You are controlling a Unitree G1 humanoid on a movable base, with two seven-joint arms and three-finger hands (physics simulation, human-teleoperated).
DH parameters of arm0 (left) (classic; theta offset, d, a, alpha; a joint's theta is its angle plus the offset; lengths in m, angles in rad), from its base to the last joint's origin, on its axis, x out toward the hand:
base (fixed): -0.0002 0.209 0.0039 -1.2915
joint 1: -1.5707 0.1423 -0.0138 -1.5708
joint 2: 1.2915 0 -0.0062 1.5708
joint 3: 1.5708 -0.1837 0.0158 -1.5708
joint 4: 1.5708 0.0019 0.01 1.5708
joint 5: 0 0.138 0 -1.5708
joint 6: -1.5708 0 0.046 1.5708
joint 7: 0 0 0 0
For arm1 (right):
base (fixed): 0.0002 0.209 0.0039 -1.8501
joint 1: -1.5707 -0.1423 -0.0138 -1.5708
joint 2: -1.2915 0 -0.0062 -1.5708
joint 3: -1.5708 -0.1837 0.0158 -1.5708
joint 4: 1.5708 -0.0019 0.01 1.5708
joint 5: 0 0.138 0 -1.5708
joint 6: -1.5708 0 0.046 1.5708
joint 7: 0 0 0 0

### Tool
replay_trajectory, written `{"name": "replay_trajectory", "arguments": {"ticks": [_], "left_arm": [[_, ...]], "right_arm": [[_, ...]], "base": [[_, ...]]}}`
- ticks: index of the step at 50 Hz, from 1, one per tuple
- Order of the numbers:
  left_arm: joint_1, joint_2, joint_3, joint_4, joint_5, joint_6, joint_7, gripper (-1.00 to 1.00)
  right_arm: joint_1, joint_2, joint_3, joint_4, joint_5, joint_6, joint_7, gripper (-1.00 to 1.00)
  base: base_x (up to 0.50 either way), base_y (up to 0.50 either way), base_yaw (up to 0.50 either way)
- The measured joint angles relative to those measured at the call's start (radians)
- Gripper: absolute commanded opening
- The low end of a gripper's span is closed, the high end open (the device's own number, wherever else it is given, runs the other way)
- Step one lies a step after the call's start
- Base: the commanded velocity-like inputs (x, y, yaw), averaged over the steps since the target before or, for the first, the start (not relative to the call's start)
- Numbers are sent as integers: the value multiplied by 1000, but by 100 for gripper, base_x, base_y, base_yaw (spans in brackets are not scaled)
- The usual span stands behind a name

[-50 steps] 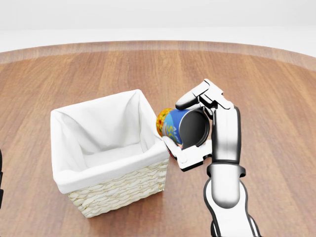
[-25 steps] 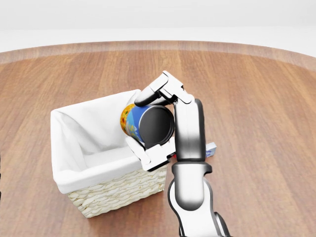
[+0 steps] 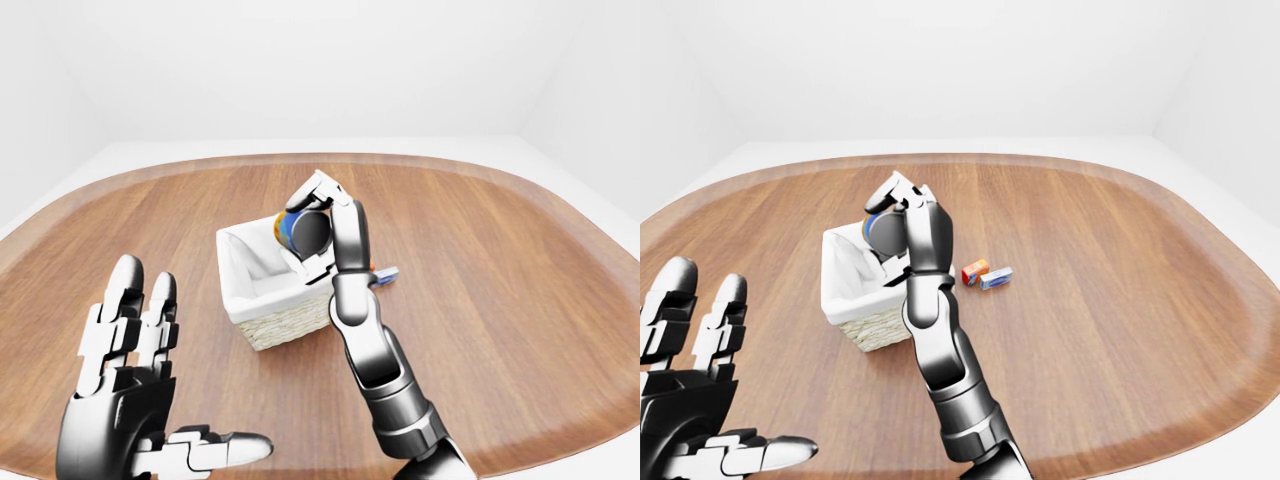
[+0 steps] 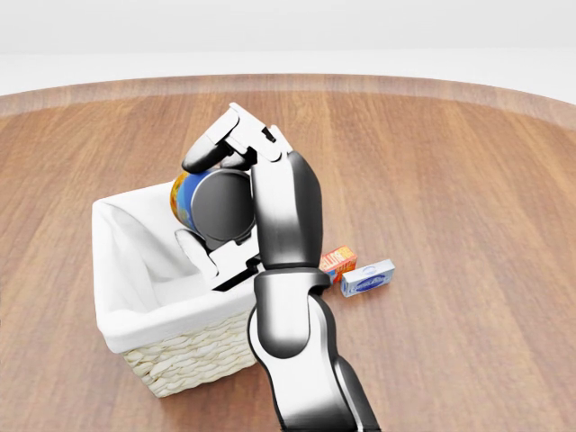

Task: Pick up the alphabet soup and put it in the basket.

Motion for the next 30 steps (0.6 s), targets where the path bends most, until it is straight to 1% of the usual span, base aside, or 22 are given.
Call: {"name": "replay_trajectory", "arguments": {"ticks": [8, 20, 30], "left_arm": [[-1, -11, 11, -3, -5, 5, -15, 100], [1, -26, 29, -9, -17, 8, -38, 100], [-3, -36, 40, -11, -22, 13, -50, 100]], "right_arm": [[-72, 10, -23, 87, -9, 0, -28, -100], [-136, 28, -34, 192, -36, 0, -61, -100], [-181, 41, -40, 319, -59, 0, -108, -100]], "base": [[0, 0, 0], [0, 0, 0], [0, 0, 0]]}}
